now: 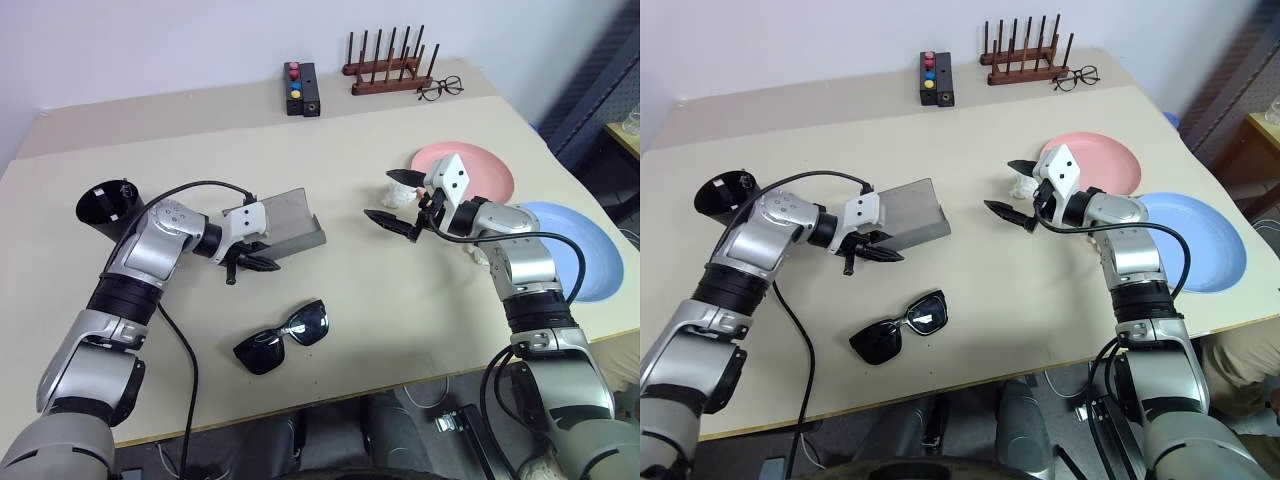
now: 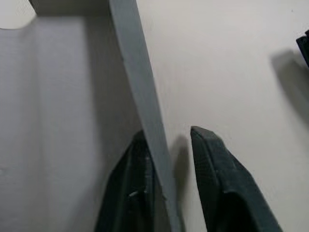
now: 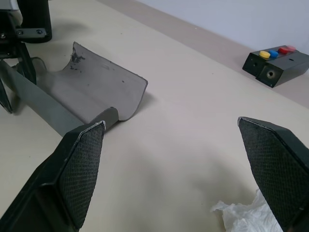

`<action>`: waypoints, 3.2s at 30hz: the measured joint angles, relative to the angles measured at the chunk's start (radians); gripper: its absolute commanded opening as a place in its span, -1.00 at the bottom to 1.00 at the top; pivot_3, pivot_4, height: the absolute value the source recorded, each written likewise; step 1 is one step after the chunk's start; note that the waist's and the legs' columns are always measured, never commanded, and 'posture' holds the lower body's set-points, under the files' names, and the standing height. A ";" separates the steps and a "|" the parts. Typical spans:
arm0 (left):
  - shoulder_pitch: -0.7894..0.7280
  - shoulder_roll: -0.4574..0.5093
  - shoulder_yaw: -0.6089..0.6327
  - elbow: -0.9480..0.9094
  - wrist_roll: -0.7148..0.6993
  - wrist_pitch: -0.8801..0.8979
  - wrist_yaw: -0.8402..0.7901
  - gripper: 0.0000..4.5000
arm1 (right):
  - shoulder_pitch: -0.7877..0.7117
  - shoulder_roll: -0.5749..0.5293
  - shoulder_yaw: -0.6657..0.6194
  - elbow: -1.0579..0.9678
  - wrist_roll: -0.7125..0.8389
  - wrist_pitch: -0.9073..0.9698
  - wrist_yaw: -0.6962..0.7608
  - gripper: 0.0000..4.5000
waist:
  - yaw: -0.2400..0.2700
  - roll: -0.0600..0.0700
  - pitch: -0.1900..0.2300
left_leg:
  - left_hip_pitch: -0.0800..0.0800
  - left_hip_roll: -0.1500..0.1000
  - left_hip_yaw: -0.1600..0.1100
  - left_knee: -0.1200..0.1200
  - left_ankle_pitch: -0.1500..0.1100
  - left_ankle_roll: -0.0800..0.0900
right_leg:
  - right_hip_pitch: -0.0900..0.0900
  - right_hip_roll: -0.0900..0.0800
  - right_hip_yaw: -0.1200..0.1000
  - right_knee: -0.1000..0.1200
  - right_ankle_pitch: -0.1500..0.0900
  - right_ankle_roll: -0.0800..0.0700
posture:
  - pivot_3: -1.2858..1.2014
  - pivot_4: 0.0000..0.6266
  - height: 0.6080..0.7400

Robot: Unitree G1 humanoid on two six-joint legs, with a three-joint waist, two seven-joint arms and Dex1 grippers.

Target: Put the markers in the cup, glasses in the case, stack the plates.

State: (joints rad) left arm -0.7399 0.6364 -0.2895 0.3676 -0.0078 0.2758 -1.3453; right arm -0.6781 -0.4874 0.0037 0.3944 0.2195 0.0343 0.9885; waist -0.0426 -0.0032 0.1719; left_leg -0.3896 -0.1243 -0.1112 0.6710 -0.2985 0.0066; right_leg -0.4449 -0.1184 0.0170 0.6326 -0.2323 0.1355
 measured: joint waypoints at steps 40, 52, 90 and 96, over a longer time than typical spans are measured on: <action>0.123 -0.001 -0.017 -0.347 -0.067 0.216 0.078 -0.98 | 0.004 -0.031 -0.015 0.000 0.000 0.000 -0.003 1.00 | 0.004 0.000 0.000 | -0.002 0.000 0.000 0.008 -0.001 0.002 | 0.001 0.000 0.000 0.002 0.000 0.000 | 0.03 -0.52 1.00; 0.084 -0.054 -0.089 -0.297 -0.031 0.189 0.120 -0.98 | 0.011 -0.035 -0.018 0.000 0.000 0.001 -0.003 1.00 | 0.023 0.000 0.000 | -0.002 0.000 0.000 0.009 -0.002 0.002 | 0.002 0.000 0.000 0.002 0.000 0.000 | 0.03 -0.52 1.00; -0.056 -0.212 -0.128 -0.086 0.044 0.112 0.196 -0.98 | 0.032 -0.043 -0.022 -0.007 0.001 0.002 -0.024 1.00 | 0.028 0.000 0.000 | -0.002 -0.001 0.000 0.010 -0.002 0.002 | 0.002 0.000 0.000 0.002 0.000 0.000 | 0.03 -0.52 1.00; -0.071 -0.219 -0.128 -0.069 0.044 0.111 0.191 0.02 | 0.032 -0.044 -0.022 -0.007 0.001 0.001 -0.030 1.00 | 0.029 0.000 0.000 | -0.002 -0.001 0.000 0.010 -0.002 0.002 | 0.003 0.000 0.000 0.002 0.000 0.000 | 0.03 -0.52 1.00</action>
State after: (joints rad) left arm -0.8106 0.4172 -0.4173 0.2990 0.0362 0.3867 -1.1547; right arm -0.6463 -0.5310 -0.0188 0.3870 0.2207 0.0358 0.9588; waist -0.0133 -0.0032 0.1719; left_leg -0.3913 -0.1250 -0.1112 0.6810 -0.3001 0.0089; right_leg -0.4424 -0.1185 0.0172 0.6344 -0.2321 0.1358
